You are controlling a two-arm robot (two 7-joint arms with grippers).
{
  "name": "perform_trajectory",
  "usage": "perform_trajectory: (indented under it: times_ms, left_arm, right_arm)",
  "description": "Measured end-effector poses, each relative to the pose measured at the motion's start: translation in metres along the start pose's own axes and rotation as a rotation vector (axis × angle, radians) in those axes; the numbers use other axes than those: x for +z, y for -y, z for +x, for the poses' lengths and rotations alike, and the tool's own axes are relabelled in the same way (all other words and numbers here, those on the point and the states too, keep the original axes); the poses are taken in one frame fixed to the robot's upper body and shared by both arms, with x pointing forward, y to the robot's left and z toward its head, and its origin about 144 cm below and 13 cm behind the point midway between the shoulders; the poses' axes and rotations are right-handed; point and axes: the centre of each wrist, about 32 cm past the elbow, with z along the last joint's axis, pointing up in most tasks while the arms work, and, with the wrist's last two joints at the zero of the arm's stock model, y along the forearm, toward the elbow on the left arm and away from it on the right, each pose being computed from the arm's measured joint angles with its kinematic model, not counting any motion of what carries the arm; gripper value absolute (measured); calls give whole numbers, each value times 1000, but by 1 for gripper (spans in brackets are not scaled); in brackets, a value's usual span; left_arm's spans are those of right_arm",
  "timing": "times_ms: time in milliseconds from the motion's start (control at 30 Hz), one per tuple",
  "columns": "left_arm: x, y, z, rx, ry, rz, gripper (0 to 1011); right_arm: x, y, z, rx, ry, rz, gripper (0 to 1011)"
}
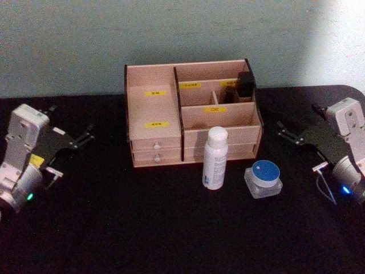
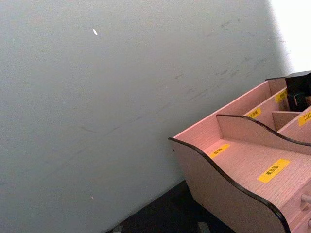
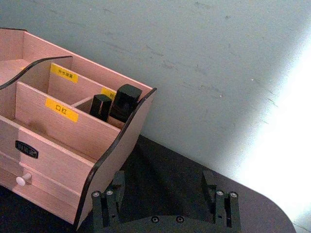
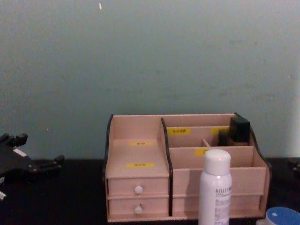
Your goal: Pick up the facial cleanser and watermelon frost from the table and place them into the tiered storage box.
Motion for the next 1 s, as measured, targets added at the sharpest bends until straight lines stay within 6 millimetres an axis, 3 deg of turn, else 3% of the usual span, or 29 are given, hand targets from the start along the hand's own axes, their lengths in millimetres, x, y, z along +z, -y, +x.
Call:
perform_trajectory:
  times_ms: [1000]
  left_arm:
    - [0,0,0,0,0,0,1001]
  right_arm:
    - [0,0,0,0,0,0,1000]
